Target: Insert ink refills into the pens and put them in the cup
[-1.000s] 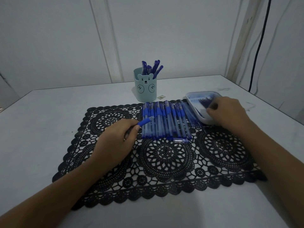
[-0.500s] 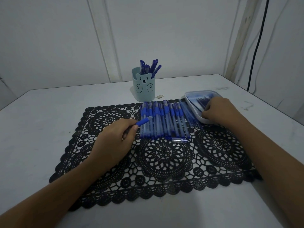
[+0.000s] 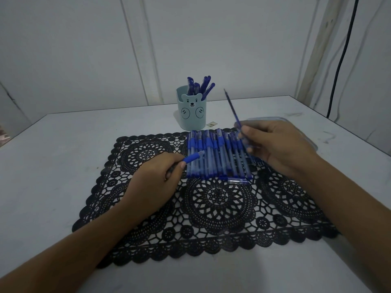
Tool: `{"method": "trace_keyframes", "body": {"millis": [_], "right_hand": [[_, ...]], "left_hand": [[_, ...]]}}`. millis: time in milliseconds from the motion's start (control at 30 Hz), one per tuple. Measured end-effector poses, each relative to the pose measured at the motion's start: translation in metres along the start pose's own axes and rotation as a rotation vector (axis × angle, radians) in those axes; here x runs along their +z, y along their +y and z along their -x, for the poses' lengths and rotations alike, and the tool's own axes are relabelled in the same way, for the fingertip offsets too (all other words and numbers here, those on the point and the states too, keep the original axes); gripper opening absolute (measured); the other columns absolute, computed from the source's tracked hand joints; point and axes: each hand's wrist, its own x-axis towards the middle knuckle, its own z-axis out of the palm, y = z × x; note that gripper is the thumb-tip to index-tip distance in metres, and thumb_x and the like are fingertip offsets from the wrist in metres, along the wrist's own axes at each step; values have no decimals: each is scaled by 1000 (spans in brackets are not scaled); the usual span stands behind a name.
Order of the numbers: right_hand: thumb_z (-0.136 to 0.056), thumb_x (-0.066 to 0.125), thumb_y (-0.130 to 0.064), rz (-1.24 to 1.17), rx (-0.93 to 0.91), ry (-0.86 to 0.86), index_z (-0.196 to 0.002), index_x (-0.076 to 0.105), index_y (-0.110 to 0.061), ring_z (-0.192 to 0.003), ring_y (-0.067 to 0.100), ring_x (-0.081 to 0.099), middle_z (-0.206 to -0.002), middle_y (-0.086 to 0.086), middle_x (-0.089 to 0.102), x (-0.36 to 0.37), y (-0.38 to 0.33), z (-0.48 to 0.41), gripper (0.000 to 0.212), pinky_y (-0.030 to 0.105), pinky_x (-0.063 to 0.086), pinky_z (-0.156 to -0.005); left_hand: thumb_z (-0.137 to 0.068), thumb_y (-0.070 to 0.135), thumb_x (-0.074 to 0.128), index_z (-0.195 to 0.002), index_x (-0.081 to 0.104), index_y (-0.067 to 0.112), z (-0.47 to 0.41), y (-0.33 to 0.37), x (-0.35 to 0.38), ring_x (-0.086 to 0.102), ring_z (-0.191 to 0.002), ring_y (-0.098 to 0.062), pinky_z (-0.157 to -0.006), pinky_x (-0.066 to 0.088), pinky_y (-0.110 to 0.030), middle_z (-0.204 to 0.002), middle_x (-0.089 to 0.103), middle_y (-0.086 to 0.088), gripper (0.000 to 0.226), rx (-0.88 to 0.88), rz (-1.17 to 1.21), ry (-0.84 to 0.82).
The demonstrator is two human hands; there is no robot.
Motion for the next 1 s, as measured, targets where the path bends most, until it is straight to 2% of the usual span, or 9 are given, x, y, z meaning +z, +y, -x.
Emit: {"method": "trace_keyframes", "body": {"millis": [100,200,433,667,1000], "right_hand": [[-86,53,-3,-73,33,-107,-86,60,-6,-57,9,61,-64,1,65,14,4,11,7,21,56,-57],[-88,50,-2,-99,10,-110,-84,54,-6,-66,16,68,-72,7,68,23,8,17,7,28,58,-67],[-93,42,-3,-134,-41,-122,-89,47,-11,-83,25,70,-83,12,71,32,14,25,10,34,57,-77],[-94,40,-6,-156,-10,-170,-91,44,-11,-88,30,68,-92,20,70,35,17,28,7,37,56,-79],[-92,42,-7,-189,-36,-201,-91,46,-12,-89,28,69,-93,20,69,35,18,30,6,39,56,-79]], "left_hand": [[-89,32,40,-102,63,12,0,0,0,53,-66,-7,-61,44,-19,-79,61,5,34,5,0,-15],[-90,33,39,-103,63,13,1,0,0,53,-69,-5,-61,44,-15,-81,61,6,34,3,-6,-27],[-90,32,40,-104,63,12,1,1,-1,54,-66,-7,-61,44,-22,-78,62,3,34,21,18,-44],[-90,31,40,-103,63,12,1,3,-2,50,-67,-7,-59,41,-16,-75,61,3,32,41,52,-52],[-90,28,37,-103,62,9,0,7,-3,52,-68,-10,-60,43,-21,-75,59,5,34,34,80,-41]]}}
